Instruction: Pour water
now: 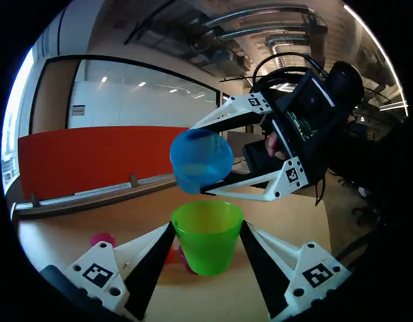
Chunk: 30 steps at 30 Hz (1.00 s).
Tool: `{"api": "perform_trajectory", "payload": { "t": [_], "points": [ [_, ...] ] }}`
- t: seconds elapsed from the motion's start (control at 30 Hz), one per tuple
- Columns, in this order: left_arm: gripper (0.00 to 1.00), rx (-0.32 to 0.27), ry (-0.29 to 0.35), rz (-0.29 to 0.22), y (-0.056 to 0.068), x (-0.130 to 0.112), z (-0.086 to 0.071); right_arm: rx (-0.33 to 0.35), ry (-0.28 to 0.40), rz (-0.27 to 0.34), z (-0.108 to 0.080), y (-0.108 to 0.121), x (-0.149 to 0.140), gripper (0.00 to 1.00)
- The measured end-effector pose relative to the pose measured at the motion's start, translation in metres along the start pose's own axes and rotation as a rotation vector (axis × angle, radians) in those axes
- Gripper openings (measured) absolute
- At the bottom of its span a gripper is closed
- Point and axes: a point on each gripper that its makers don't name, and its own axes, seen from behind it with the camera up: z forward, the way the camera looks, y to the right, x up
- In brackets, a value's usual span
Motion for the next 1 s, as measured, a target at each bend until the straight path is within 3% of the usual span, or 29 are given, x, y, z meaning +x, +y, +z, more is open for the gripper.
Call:
{"api": "perform_trajectory", "payload": {
  "t": [0.4,1.0],
  "points": [
    [0.86,0.0,0.0,0.001,-0.0007,-0.0001,-0.0005,-0.001,-0.015,-0.089,0.004,0.001,0.0,0.92],
    [0.86,-0.001,-0.005,0.008,0.0016,0.0,-0.0001,-0.001,-0.013,-0.152,0.0052,0.005,0.0041,0.92]
  ]
}}
